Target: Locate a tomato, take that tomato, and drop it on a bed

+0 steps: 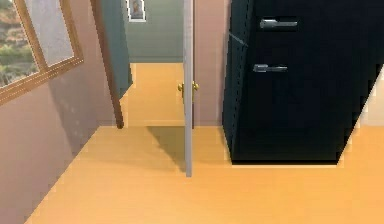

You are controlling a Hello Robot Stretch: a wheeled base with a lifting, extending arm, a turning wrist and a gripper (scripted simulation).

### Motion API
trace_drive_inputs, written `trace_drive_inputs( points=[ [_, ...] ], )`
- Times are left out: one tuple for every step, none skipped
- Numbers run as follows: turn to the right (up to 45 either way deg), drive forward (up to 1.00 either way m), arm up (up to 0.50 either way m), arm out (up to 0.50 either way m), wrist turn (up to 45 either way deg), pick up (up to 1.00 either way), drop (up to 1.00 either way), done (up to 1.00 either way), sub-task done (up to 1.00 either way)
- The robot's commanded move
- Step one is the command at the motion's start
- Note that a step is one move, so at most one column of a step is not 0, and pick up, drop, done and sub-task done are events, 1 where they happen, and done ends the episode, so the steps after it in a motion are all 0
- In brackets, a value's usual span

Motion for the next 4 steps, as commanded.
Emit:
trace_drive_inputs(
  points=[
    [45.0,0.0,0.0,0.0,0.0,0.0,0.0,0.0,0.0],
    [15.0,0.0,0.0,0.0,0.0,0.0,0.0,0.0,0.0],
    [0.0,1.0,0.0,0.0,0.0,0.0,0.0,0.0,0.0],
    [3.0,0.0,0.0,0.0,0.0,0.0,0.0,0.0,0.0]
  ],
)
